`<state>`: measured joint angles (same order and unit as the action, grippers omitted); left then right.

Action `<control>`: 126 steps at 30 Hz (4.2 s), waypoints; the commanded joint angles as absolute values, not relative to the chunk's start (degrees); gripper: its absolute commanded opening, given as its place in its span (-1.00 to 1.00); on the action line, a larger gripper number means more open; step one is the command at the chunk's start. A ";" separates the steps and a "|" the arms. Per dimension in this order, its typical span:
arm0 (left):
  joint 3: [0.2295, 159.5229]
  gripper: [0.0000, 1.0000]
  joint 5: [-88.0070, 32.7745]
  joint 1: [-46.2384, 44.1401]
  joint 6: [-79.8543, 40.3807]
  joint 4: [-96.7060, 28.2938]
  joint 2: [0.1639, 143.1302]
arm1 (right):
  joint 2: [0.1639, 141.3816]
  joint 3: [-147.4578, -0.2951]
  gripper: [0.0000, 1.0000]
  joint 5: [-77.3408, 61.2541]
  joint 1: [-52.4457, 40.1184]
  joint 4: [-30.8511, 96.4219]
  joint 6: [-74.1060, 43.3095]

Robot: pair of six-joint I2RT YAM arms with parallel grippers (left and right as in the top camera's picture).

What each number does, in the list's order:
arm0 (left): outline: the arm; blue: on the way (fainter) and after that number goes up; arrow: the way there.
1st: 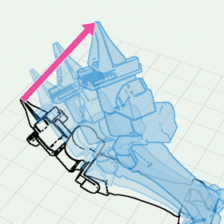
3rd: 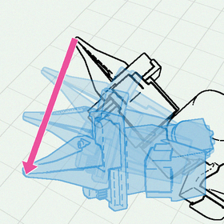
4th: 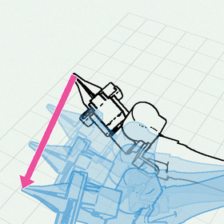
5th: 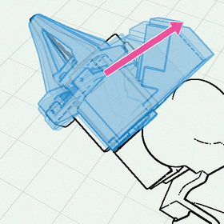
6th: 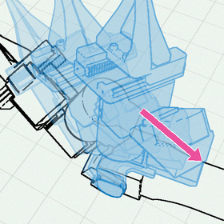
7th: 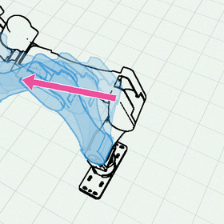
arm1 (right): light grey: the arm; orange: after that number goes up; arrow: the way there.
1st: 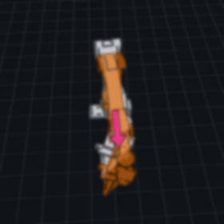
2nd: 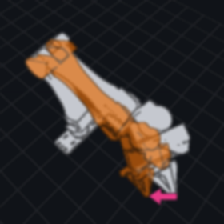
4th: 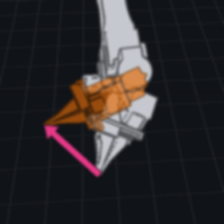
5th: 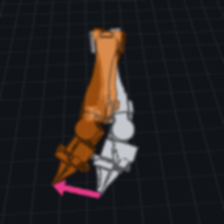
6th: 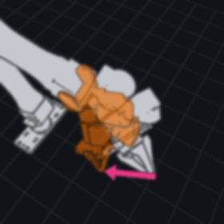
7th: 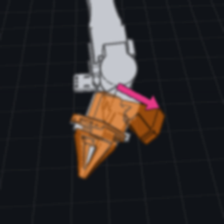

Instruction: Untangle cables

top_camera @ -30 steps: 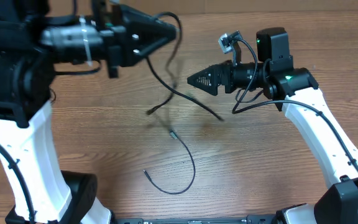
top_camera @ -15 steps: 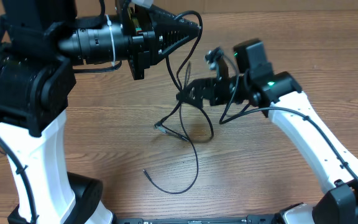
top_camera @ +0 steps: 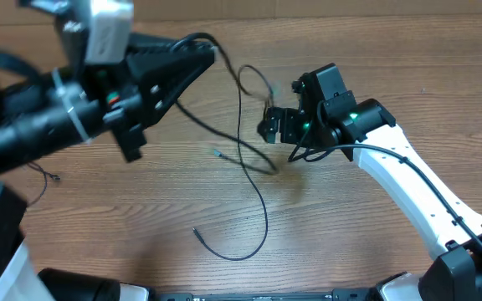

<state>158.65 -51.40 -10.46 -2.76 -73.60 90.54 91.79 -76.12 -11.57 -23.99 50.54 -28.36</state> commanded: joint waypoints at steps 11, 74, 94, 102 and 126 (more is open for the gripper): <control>159.26 -0.91 -44.51 -6.76 -1.91 -75.99 89.54 | 92.40 -76.77 1.00 -14.74 -11.84 54.22 -28.36; 159.20 -0.92 -0.69 14.90 -7.77 -78.30 89.12 | 92.95 -76.77 -0.92 0.78 0.67 66.96 -29.69; 159.15 -0.91 11.66 15.77 -10.92 -88.25 111.74 | 92.95 -76.77 -0.92 -18.72 -7.44 61.82 -16.16; 159.15 -0.91 15.33 22.41 -19.92 -95.88 120.60 | 92.95 -76.77 -0.92 -18.72 -7.44 61.91 -16.16; 156.16 0.99 -4.80 31.31 -17.76 -96.79 123.46 | 92.95 -76.77 1.00 -24.38 -7.44 60.49 -15.42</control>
